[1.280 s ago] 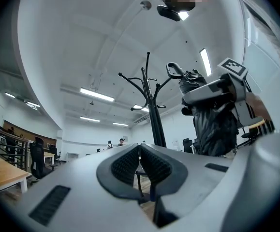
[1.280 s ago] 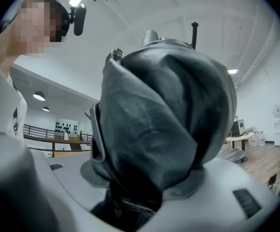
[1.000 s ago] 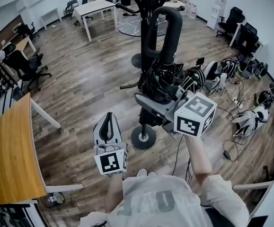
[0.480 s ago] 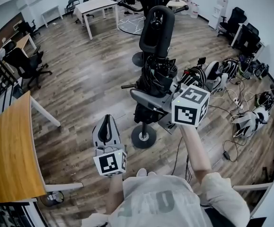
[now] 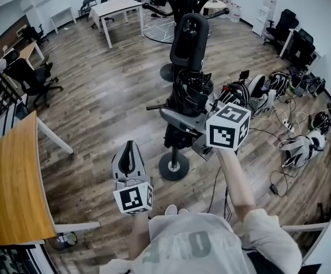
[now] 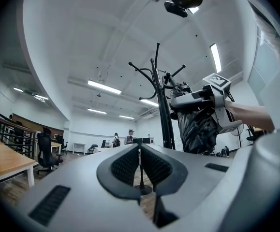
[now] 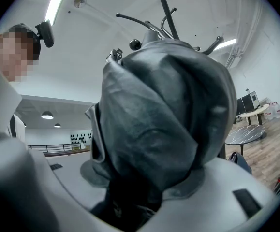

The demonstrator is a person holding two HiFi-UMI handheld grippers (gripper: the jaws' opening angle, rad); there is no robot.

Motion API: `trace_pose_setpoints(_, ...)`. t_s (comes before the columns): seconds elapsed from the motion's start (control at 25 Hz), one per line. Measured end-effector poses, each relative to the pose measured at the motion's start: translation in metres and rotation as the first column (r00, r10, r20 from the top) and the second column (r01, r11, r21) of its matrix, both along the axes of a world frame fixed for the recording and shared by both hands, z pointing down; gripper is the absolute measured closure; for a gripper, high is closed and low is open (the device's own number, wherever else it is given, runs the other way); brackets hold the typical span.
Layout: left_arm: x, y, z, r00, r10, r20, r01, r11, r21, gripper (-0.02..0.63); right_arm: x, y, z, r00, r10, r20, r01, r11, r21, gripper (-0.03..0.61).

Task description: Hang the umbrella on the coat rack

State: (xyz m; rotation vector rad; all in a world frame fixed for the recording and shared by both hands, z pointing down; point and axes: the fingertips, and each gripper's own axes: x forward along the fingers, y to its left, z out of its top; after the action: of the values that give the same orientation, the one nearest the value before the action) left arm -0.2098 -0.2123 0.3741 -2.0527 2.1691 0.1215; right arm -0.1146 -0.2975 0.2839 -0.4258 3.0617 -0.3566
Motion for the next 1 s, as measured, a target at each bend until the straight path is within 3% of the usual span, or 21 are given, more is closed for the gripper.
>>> trace_pose_setpoints(0.44,-0.003,-0.006,0.017,1.0,-0.015,0.002,0.015,0.999,-0.041,0.579,0.001,-0.026,0.028,0.999,0.024,-0.032,-0.025,0.999,-0.042,0.302)
trace_pose_setpoints(1.0,-0.004,-0.003,0.019,1.0,-0.027,0.007,0.027,0.999,-0.039,0.578,-0.004,-0.036,0.036,0.999,0.046,0.003,-0.046,0.999,0.028,0.295)
